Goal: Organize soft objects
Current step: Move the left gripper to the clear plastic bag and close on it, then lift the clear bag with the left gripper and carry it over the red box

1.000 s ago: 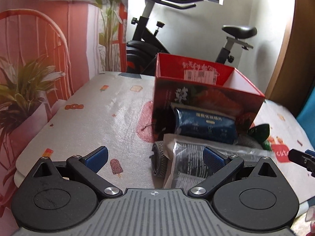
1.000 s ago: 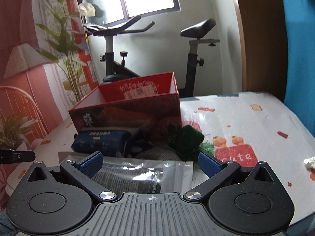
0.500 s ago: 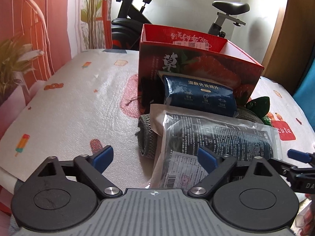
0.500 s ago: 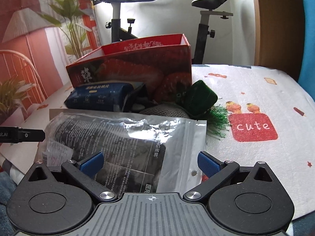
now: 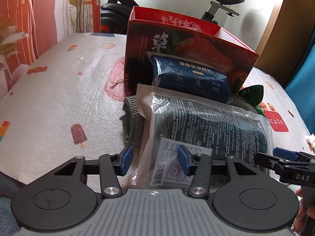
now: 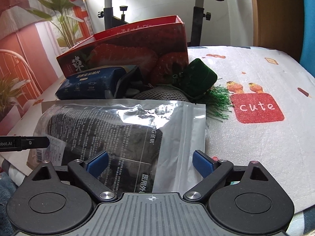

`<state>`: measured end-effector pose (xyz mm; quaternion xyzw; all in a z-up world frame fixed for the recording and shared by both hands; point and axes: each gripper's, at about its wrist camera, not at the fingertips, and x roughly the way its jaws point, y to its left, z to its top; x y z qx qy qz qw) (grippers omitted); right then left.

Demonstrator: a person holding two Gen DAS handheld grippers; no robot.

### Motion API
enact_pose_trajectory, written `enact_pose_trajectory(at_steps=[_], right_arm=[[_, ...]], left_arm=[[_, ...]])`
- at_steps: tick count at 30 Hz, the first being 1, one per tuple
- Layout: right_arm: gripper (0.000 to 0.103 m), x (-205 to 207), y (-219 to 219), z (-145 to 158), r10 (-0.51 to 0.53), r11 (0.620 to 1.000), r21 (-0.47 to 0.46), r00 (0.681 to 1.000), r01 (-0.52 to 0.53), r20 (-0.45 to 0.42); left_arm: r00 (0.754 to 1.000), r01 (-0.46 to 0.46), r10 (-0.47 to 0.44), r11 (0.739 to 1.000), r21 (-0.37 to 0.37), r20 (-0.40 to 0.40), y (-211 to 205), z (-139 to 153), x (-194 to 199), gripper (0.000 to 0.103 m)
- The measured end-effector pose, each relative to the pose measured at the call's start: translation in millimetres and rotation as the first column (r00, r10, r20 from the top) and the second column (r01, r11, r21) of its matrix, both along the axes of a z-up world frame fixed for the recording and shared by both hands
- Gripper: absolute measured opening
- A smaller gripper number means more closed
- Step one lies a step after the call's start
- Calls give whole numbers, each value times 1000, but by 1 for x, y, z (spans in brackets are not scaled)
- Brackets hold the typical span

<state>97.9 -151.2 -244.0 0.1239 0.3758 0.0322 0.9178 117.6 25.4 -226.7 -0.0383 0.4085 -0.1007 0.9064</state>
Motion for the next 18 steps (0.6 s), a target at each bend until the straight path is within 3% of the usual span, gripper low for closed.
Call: enact_pose_trajectory(at_steps=[9,18], right_arm=[[91,2,0,-4,16,1000,13,1000,-16,-14],[92,6,-3,-10,17,998,62,999,-15,-27]], left_arm=[[999,14,-16,999,-39,-31,0,-7,1,49],[998,58,-58,998,22,-16,-12,-9,-4,49]])
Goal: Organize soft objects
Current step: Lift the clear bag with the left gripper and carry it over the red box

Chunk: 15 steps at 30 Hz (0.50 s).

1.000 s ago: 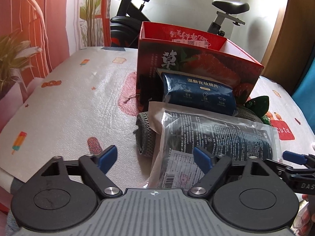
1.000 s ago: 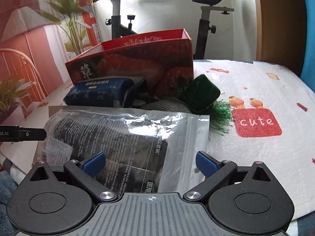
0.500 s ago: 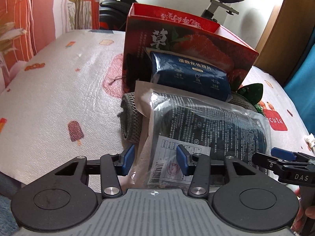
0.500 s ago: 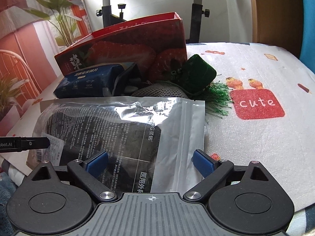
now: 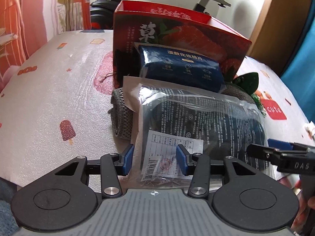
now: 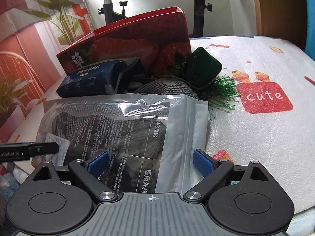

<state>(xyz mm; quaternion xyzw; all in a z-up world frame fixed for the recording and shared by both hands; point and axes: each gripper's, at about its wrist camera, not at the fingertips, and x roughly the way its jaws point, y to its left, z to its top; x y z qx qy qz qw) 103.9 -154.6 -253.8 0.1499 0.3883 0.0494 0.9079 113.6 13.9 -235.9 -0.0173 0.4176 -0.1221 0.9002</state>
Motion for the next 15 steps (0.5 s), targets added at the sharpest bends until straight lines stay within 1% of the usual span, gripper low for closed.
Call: enact_pose_trajectory(at_steps=[4,5,8,9,11,12,15], right_arm=[[92,0,1,0,2,1000,1,1000,-2,0],[92,1,1,0,1,1000,13,1000,-1,-2],[92,0,-4,-1,-7,996,93,1000,6,2],[91,-1,-4,0,-2,995,103,1000,1,6],[87,-3,-1,4,11,997,82,1000,-13,21],[83,-4,1,6,18,998,65,999,-20,28],[75,-5,7,13,45,999,-11,998,-44,47]], left_arm=[[1000,2,-2,1000,6,1,-1,0,1,49],[1000,3,-3,1000,8,1,-2,0,1,49],[1000,12,-12,1000,4,-2,-3,0,0,49],[1000,16,-16,1000,1,-3,-3,0,0,49],[1000,20,-20,1000,-3,-5,-2,0,0,49],[1000,19,-19,1000,-6,-6,-2,0,0,49],[1000,11,-11,999,-40,-14,3,0,1,49]])
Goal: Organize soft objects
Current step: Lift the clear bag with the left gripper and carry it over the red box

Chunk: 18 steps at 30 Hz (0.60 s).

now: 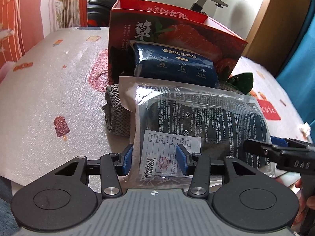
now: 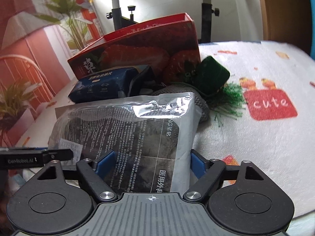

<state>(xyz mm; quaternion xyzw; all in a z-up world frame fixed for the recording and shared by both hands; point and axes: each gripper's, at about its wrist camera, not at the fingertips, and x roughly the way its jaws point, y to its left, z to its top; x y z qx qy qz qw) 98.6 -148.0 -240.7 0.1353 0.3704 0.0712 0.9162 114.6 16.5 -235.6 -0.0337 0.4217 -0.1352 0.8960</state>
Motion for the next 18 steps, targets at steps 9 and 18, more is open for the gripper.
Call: enact_pose_trajectory(at_steps=[9,18], right_arm=[[66,-8,15,28,119,978,-182,990,-103,81],[66,-3,16,71,171,969,-213,964,-127,204]], left_arm=[[999,-29,30,996,-82,20,9,11,-3,49],[987,-14,34,992,-129,160,20,52,-10,49]])
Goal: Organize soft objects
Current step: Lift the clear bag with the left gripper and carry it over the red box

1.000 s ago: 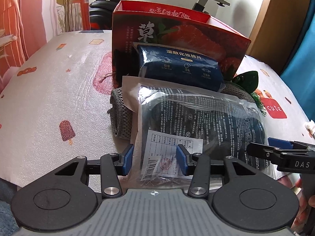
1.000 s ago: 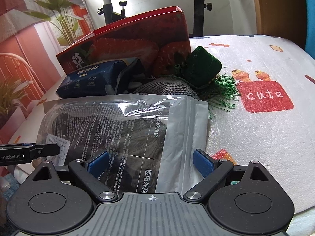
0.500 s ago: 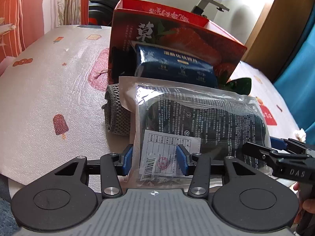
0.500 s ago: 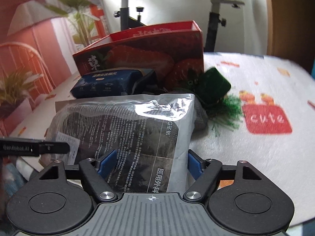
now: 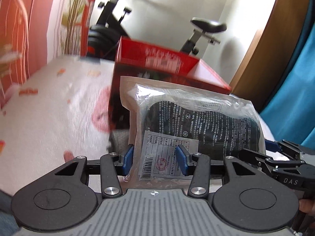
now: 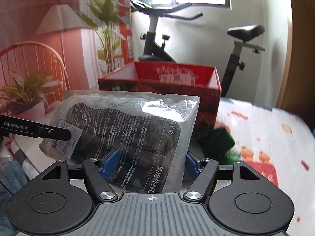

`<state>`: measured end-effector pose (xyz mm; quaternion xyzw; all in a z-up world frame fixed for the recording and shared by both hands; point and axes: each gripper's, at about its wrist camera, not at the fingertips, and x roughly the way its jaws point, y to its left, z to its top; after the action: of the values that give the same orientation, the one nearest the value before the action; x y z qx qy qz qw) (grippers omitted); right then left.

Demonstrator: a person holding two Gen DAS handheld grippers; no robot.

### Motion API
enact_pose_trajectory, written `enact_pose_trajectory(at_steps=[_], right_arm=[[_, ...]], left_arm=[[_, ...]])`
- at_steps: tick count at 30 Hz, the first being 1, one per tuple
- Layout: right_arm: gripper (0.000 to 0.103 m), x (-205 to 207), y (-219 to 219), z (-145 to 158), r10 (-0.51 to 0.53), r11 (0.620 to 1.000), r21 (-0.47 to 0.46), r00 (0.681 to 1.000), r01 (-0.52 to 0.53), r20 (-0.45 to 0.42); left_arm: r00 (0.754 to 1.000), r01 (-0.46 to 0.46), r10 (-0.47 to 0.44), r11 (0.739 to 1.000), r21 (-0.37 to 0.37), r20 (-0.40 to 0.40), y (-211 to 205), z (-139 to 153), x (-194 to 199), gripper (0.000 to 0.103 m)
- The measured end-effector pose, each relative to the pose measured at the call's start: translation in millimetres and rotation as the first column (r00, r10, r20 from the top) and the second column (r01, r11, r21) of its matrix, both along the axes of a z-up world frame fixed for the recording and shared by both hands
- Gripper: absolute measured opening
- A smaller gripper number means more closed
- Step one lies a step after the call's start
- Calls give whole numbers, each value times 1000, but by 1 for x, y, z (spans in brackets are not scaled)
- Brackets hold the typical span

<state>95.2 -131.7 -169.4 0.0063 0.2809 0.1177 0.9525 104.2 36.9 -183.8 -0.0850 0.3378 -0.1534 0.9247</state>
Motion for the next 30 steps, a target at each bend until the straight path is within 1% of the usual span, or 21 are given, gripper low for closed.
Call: enact_pose_trajectory(at_steps=[4,8,13,17,21,23,25,27,29,30], right_arm=[[67,15,-3,28,21,1000,-12,998,-20,62],[68,45,-15,54,28,999,44,997,-32,79],[67,104,-29,79,37,998,39,997,-40,75],[68,159,-31,88,25,1000,12,998,-26,48],[67,216,-30,78,0,1000,13,1000,0,-16],[67,242,-31,65,-14,1000,21,998,15,-64],[67,264,-33,52,-24,998,50,992,30,-121],[66,282,-35,40,-29,996,77,984,44,-174],[65,297,-35,29,-36,996,72,974,53,-225],[64,304,-33,24,-37,997,61,967,54,-251]], left_arm=[[997,8,-10,1000,27,75,-2,25,6,49],[991,2,-7,999,41,131,-9,51,28,49],[986,0,-5,1000,30,164,-12,74,72,49],[990,9,-16,999,46,144,-19,83,123,49],[995,24,-33,995,98,92,-28,76,182,49],[998,36,-44,991,131,52,-33,68,205,49],[999,46,-50,986,163,17,-37,60,225,49],[999,53,-53,982,182,-5,-39,54,242,45],[998,62,-58,975,213,-25,-42,47,252,35],[997,76,-70,968,241,-33,-44,43,257,34]])
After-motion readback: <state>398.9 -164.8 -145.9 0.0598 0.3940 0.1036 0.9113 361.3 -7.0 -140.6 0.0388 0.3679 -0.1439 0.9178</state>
